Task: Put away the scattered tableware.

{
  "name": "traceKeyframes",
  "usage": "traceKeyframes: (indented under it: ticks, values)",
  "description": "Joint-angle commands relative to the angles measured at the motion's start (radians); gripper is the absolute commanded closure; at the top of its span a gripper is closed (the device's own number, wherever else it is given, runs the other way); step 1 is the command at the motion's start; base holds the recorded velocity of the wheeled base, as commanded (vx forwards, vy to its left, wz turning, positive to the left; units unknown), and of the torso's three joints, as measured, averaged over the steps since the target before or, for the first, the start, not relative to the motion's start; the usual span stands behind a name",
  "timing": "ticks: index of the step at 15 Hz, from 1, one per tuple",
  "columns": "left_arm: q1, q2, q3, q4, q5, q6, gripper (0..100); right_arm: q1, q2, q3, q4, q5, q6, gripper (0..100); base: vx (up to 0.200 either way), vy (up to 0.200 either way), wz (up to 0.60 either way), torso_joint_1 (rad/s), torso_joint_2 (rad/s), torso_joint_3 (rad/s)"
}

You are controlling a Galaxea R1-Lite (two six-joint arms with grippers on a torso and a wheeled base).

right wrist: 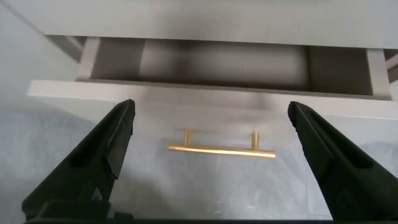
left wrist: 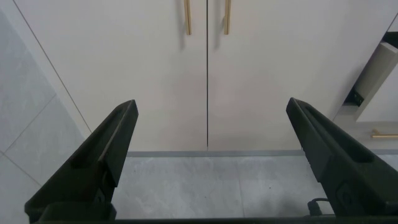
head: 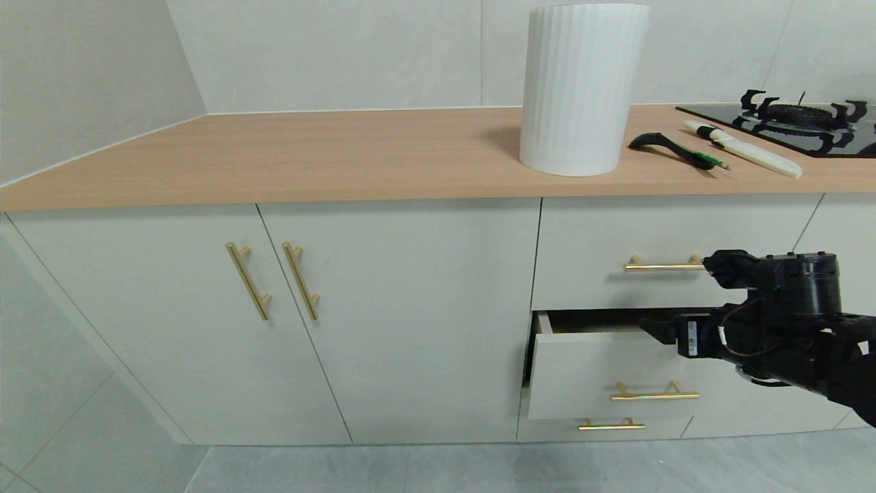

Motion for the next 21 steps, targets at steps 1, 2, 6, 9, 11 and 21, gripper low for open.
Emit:
traceKeyframes:
  ticks: [1,2,6,9,11,21]
  values:
    - [-0.001,0.002,0.000,0.000,0.000,0.000,0,0.002,0.082,0.016,-0.058,-0.010,0.000,0,0.000,0.000,0.00,0.000,0.00,0.000]
    - [0.000,0.002,0.000,0.000,0.000,0.000,0,0.002,0.103,0.023,-0.093,-0.022,0.000,0,0.000,0.000,0.00,0.000,0.00,0.000]
    - [0.000,0.002,0.000,0.000,0.000,0.000,0,0.004,0.200,0.039,-0.270,-0.085,-0.003,0,0.000,0.000,0.00,0.000,0.00,0.000]
    - [0.000,0.002,0.000,0.000,0.000,0.000,0,0.015,0.264,0.041,-0.353,-0.111,-0.001,0,0.000,0.000,0.00,0.000,0.00,0.000]
    - [0.000,0.002,0.000,0.000,0.000,0.000,0,0.025,0.316,0.042,-0.419,-0.150,-0.003,0,0.000,0.000,0.00,0.000,0.00,0.000]
    - [0.000,0.002,0.000,0.000,0.000,0.000,0,0.029,0.362,0.047,-0.465,-0.161,-0.007,0,0.000,0.000,0.00,0.000,0.00,0.000]
